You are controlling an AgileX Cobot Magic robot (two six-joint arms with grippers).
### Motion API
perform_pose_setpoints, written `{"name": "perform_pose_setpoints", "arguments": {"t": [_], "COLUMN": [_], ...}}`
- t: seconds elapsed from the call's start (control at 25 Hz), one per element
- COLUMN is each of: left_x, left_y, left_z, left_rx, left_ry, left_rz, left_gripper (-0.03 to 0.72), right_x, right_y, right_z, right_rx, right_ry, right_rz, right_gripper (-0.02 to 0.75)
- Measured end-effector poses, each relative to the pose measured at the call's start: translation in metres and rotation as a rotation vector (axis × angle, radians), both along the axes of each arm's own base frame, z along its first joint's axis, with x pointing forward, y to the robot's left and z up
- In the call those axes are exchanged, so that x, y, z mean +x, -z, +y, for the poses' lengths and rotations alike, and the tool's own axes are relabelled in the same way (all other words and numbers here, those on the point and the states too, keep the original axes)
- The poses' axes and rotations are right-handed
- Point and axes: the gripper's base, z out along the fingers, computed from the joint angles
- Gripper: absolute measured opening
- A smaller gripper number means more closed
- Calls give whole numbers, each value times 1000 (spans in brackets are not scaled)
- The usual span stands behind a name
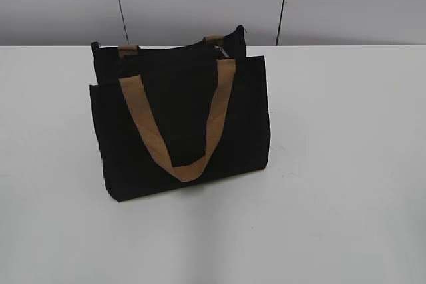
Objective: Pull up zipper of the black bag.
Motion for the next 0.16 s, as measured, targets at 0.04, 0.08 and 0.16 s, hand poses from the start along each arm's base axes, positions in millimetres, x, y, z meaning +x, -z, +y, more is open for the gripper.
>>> {"name": "perform_pose_setpoints", "arguments": {"t": [0.04,0.08,0.16], "left_x": [0,0,0], "left_y": [0,0,0], "left_z": [0,0,0], "left_rx": [0,0,0], "left_ry": [0,0,0], "left_rz": [0,0,0], "left_gripper": [320,320,315], "right_x": [0,0,0], "right_y": [0,0,0], "right_z": [0,0,0], "right_rx": [0,0,0], "right_ry": [0,0,0], "right_rz": [0,0,0], "right_gripper": [366,366,366]}}
